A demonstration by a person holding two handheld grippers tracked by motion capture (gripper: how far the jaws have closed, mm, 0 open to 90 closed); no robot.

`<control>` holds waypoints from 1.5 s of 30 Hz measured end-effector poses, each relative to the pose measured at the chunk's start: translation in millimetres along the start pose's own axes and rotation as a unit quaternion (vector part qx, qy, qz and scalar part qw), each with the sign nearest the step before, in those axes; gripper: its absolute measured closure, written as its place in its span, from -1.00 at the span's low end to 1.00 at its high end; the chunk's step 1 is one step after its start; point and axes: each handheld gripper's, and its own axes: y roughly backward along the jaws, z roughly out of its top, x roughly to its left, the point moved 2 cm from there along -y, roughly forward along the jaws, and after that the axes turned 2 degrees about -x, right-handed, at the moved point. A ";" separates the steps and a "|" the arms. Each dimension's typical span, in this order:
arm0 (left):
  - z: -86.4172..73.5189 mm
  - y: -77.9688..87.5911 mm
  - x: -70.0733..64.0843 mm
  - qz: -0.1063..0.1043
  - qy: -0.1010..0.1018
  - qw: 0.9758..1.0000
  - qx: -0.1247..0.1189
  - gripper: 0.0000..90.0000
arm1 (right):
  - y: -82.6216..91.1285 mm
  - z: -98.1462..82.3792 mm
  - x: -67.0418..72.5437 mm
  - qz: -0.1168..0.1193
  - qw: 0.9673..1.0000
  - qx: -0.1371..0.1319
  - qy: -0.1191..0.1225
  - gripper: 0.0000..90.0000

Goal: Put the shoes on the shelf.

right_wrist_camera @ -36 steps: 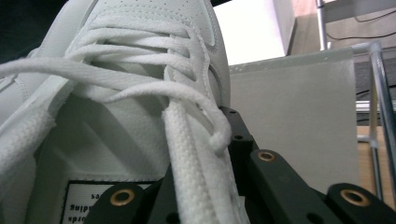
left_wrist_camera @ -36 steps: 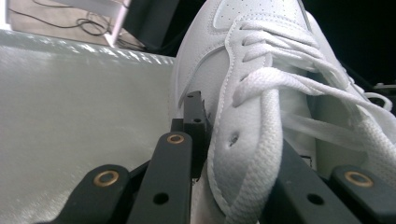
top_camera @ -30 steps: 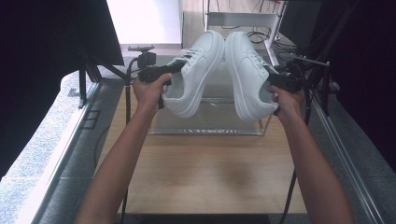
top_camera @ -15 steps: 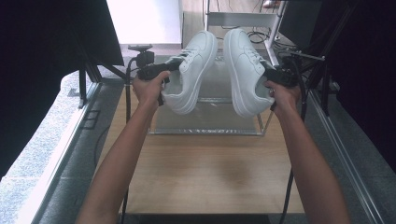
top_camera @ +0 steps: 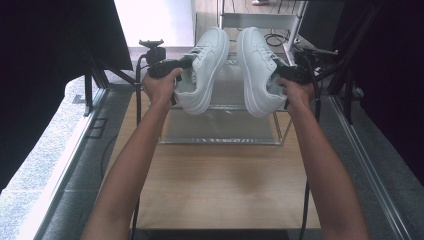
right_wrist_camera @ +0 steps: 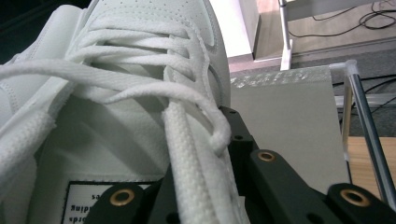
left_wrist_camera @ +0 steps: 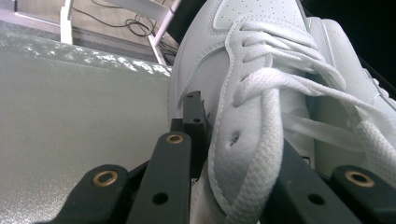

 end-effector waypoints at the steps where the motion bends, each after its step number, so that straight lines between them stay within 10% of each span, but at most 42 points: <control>1: 1.0 -2.1 -0.2 0.003 0.001 1.000 0.001 0.81 | -1.8 1.2 -0.1 -0.002 1.000 -0.001 0.000 0.93; 33: 13.5 -48.5 -0.7 0.093 -0.010 0.995 0.031 0.77 | -60.9 6.9 6.6 -0.066 0.997 0.044 0.004 0.90; 45: 9.2 -65.7 6.9 0.113 0.025 0.992 0.052 0.65 | -80.4 0.5 9.5 -0.088 0.994 0.059 0.017 0.83</control>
